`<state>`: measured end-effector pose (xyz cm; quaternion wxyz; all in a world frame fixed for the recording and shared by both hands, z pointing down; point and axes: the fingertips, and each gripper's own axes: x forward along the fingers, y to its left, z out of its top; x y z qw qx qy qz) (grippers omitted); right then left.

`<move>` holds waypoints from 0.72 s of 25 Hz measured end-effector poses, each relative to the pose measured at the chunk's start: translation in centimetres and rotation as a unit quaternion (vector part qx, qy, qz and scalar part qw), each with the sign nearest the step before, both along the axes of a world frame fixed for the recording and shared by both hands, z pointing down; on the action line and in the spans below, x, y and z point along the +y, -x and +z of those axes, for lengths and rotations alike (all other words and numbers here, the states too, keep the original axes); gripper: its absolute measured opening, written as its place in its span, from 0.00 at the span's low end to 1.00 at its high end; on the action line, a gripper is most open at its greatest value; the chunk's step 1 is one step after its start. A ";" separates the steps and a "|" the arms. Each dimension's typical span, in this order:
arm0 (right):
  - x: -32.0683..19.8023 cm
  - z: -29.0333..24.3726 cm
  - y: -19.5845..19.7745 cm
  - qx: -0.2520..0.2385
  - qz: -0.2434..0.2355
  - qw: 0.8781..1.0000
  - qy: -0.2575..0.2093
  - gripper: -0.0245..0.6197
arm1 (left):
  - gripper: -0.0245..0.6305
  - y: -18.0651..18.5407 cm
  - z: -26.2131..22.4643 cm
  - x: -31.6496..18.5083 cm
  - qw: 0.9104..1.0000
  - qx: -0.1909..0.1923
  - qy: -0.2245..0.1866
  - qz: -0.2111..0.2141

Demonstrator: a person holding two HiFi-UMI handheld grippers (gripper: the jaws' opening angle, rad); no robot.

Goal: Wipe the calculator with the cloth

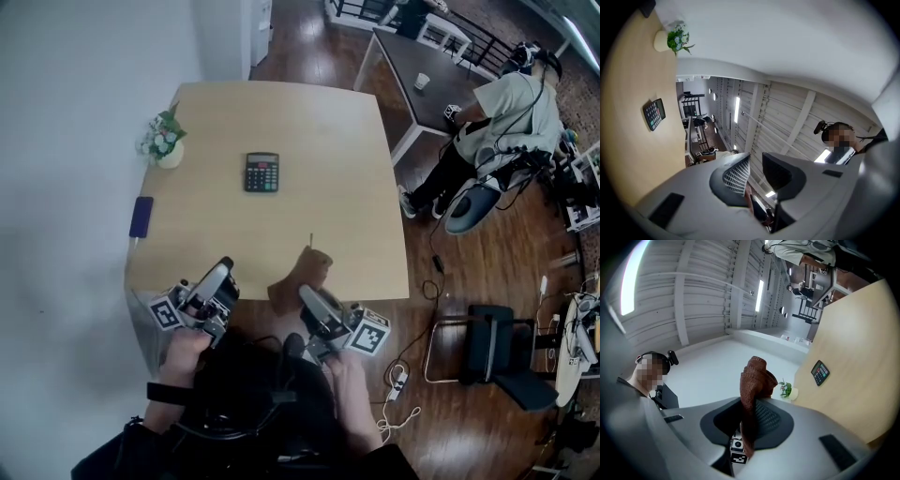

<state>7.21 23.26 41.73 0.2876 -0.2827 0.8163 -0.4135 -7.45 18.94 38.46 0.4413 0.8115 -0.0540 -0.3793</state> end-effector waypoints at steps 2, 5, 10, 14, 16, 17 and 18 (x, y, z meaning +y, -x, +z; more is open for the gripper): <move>0.5 0.0 -1.1 -0.007 0.003 1.000 0.000 0.13 | 0.11 -1.0 -0.1 0.7 1.000 0.006 0.000 0.010; 0.6 0.2 -3.0 0.013 0.013 1.000 -0.005 0.13 | 0.07 -2.1 -0.4 1.3 1.000 0.015 -0.001 0.021; 0.5 0.4 -3.7 0.008 0.004 1.000 -0.009 0.13 | 0.07 -2.8 -0.7 1.1 1.000 0.009 -0.006 0.015; 0.5 0.1 -3.7 0.009 0.001 1.000 -0.016 0.13 | 0.07 -2.6 -0.9 0.7 1.000 0.001 -0.007 0.010; 0.3 0.0 -3.5 0.010 -0.002 1.000 -0.015 0.13 | 0.07 -2.1 -1.2 0.3 1.000 0.002 -0.008 0.005; 0.2 0.0 -3.4 0.011 -0.004 1.000 -0.014 0.13 | 0.07 -1.9 -1.4 0.1 1.000 0.003 -0.009 0.002; 0.1 0.0 -3.2 0.013 -0.006 1.000 -0.013 0.13 | 0.07 -1.6 -1.5 -0.1 1.000 0.005 -0.010 -0.001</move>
